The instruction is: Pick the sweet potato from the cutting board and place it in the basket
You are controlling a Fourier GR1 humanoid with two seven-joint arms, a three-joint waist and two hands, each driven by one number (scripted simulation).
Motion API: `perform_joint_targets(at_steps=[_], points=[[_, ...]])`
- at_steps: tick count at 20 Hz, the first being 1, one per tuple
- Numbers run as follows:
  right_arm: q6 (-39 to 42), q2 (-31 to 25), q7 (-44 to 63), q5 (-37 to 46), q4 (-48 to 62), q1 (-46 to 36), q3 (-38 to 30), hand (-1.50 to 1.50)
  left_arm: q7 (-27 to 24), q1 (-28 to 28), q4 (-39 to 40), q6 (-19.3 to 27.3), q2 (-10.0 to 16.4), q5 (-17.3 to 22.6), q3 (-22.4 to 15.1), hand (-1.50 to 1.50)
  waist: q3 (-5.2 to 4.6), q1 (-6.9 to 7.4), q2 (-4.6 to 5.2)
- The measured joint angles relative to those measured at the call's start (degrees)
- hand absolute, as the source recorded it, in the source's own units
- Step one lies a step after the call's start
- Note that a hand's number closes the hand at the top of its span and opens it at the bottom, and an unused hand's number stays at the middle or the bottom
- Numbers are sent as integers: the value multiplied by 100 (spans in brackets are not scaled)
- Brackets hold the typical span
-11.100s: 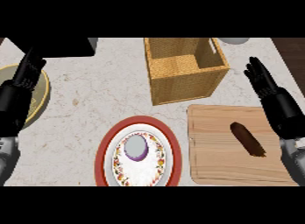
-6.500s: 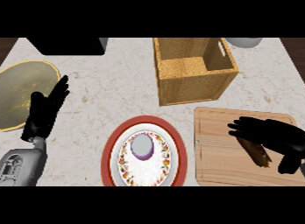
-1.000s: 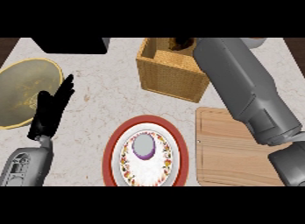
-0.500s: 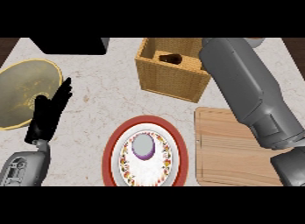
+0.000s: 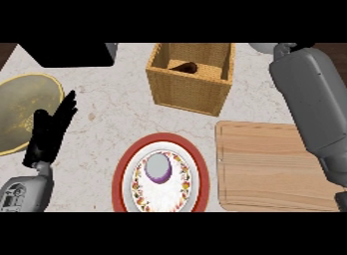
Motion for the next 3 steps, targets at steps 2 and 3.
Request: perform_joint_targets(at_steps=[2,3], points=[[153,-154,59,-113,-582,492,-18,-150,-45,63,-16,-36,48,34,53,0,1,-41,-13],[265,-240,135,-157,-931,719,-17,-150,-53,69,-3,-15,34,26,56,0,1,-64,-17]])
